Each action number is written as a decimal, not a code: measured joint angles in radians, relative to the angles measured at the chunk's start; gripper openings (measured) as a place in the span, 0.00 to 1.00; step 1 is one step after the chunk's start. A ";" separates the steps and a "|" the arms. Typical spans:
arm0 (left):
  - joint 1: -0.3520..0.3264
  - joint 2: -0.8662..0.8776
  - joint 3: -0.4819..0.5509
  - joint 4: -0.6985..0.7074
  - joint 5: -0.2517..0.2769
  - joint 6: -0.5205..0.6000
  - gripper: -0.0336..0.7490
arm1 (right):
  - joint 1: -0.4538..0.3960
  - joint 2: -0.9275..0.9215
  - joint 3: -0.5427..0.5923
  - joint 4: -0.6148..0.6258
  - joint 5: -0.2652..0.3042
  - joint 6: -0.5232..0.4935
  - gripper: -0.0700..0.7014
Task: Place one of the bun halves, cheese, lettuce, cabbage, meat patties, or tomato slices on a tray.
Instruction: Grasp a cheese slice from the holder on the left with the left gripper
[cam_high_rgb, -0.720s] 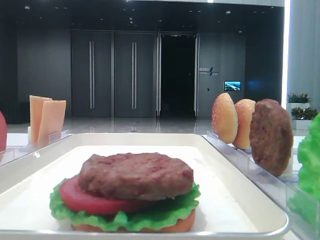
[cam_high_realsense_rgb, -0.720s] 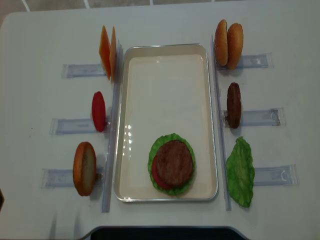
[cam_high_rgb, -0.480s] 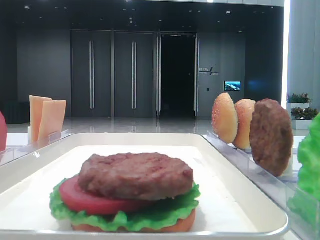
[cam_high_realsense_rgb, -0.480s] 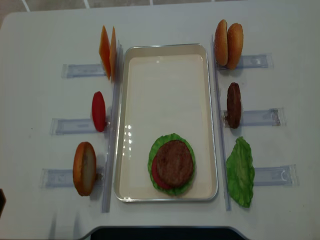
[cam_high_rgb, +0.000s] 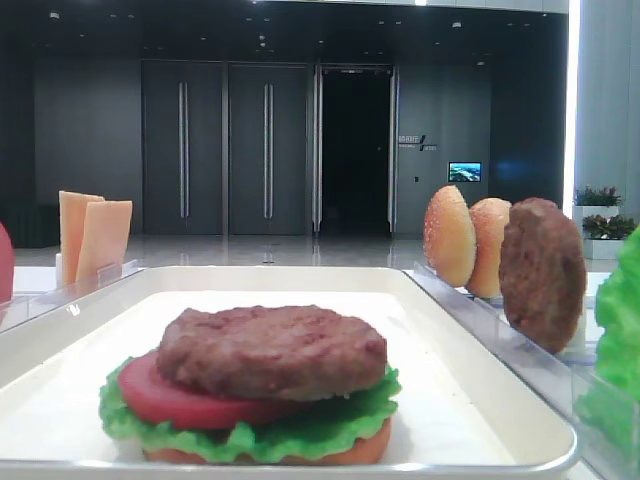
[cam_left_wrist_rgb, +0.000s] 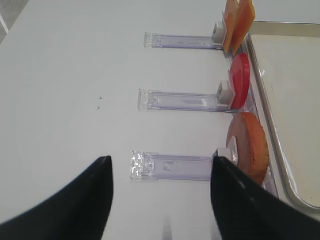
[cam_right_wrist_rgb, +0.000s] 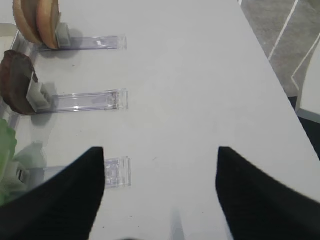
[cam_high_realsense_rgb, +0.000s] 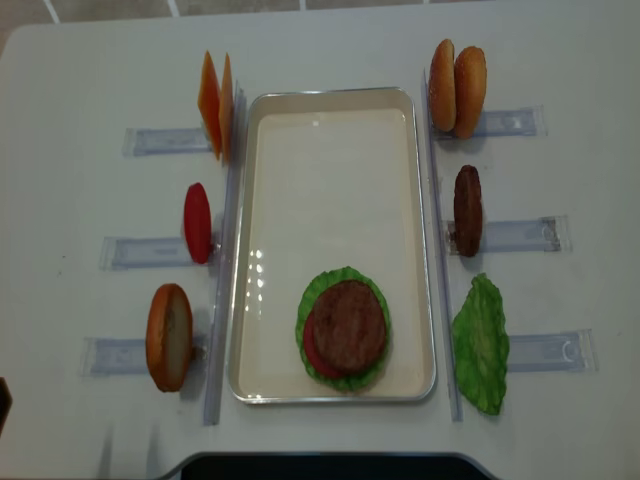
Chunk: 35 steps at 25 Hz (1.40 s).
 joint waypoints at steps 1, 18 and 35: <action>0.000 0.003 0.000 0.000 0.000 0.000 0.64 | 0.000 0.000 0.000 0.000 0.000 0.000 0.71; 0.000 0.572 -0.139 0.000 -0.015 -0.052 0.64 | 0.000 0.000 0.000 0.000 0.000 0.000 0.71; 0.000 1.094 -0.448 -0.003 -0.082 -0.061 0.64 | 0.000 0.000 0.000 0.000 0.000 0.000 0.71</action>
